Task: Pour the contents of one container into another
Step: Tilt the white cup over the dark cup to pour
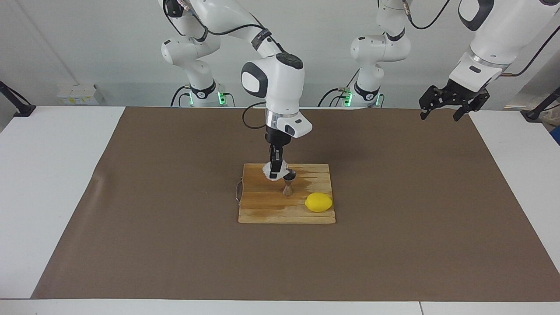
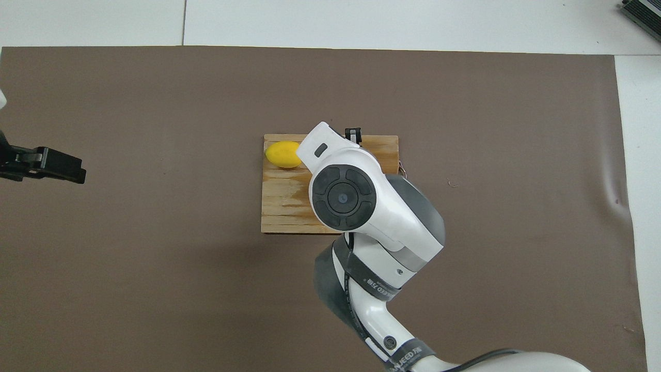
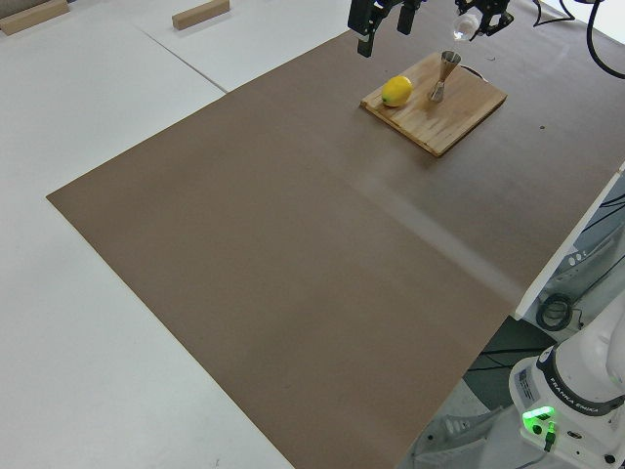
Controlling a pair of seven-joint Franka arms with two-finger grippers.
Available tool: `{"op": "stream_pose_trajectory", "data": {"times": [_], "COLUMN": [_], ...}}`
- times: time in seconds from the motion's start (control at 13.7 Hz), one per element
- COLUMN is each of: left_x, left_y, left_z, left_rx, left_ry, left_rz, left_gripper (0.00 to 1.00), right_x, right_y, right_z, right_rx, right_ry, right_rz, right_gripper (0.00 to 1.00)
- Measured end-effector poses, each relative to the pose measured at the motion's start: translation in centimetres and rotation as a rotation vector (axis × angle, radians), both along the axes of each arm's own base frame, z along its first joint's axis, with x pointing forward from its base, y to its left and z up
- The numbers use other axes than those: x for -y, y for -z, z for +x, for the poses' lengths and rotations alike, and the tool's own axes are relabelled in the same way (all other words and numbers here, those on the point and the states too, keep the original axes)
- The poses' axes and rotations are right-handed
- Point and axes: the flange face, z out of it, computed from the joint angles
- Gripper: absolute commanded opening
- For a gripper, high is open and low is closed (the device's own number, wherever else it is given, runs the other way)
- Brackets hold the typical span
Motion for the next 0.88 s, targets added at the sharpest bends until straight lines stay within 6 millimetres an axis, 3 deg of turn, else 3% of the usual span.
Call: {"op": "stream_pose_trajectory", "data": {"times": [0.88], "left_x": [0.00], "left_y": [0.00], "left_z": [0.00], "left_rx": [0.000], "left_ry": [0.000], "left_rz": [0.000], "left_gripper": [1.00], "right_x": [-0.03], "right_y": [0.04], "right_z": [-0.03], "right_rx": [0.003], "right_ry": [-0.034], "right_rz": [-0.021], "right_gripper": [0.16]}}
